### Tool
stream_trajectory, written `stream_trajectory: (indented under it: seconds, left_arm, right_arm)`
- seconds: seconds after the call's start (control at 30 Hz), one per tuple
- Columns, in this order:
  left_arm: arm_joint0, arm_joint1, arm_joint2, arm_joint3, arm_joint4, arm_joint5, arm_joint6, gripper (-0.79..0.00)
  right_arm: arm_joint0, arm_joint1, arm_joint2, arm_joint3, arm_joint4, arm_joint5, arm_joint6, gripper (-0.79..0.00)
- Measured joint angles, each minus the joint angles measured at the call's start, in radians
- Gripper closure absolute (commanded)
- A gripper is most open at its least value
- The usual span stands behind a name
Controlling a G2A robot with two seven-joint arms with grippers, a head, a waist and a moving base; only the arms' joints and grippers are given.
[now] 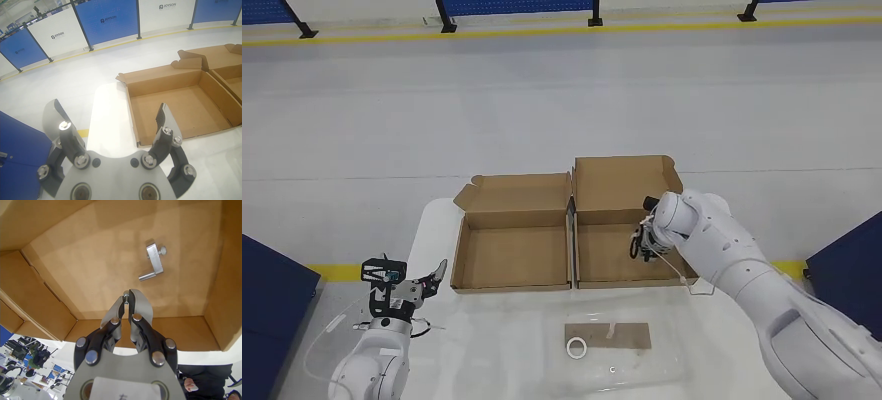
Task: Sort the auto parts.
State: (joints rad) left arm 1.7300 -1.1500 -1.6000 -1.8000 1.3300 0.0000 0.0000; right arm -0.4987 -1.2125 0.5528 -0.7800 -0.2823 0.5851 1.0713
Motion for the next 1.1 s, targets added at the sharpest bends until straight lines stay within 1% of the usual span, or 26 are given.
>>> stream_trajectory:
  seconds: [0.4,0.43,0.47,0.63,0.67,0.7,0.73,0.8,0.83,0.9,1.03,1.1]
  left_arm:
    - [0.0,0.0,0.0,0.0,0.0,0.0,0.0,-0.785]
    - [0.0,0.0,0.0,0.0,0.0,0.0,0.0,-0.785]
    - [0.0,0.0,0.0,0.0,0.0,0.0,0.0,-0.785]
    - [0.0,0.0,0.0,0.0,0.0,0.0,0.0,-0.785]
    - [0.0,0.0,0.0,0.0,0.0,0.0,0.0,-0.785]
    - [0.0,0.0,0.0,0.0,0.0,0.0,0.0,-0.785]
    - [0.0,0.0,0.0,0.0,0.0,0.0,0.0,-0.785]
    - [0.0,0.0,0.0,0.0,0.0,0.0,0.0,-0.785]
    - [0.0,0.0,0.0,0.0,0.0,0.0,0.0,-0.785]
    - [0.0,0.0,0.0,0.0,0.0,0.0,0.0,-0.785]
    - [0.0,0.0,0.0,0.0,0.0,0.0,0.0,-0.785]
    - [0.0,0.0,0.0,0.0,0.0,0.0,0.0,-0.785]
  right_arm:
    - [0.006,-0.035,-0.009,0.058,-0.017,0.021,-0.028,0.0]
    - [0.007,-0.037,-0.009,0.062,-0.018,0.021,-0.029,-0.071]
    - [0.007,-0.04,-0.009,0.067,-0.018,0.02,-0.03,-0.108]
    - [0.01,-0.05,-0.008,0.088,-0.021,0.013,-0.029,-0.191]
    - [0.011,-0.052,-0.007,0.092,-0.022,0.011,-0.028,-0.252]
    - [0.012,-0.054,-0.007,0.095,-0.023,0.009,-0.028,-0.292]
    - [0.012,-0.055,-0.007,0.098,-0.025,0.008,-0.027,-0.311]
    - [0.014,-0.058,-0.005,0.102,-0.028,0.004,-0.027,-0.382]
    - [0.015,-0.059,-0.003,0.103,-0.029,0.002,-0.026,-0.548]
    - [0.017,-0.059,0.002,0.101,-0.029,-0.005,-0.022,-0.785]
    - [0.024,-0.049,0.027,0.077,-0.023,-0.026,-0.003,-0.785]
    - [0.023,-0.038,0.05,0.05,-0.016,-0.04,0.015,-0.785]
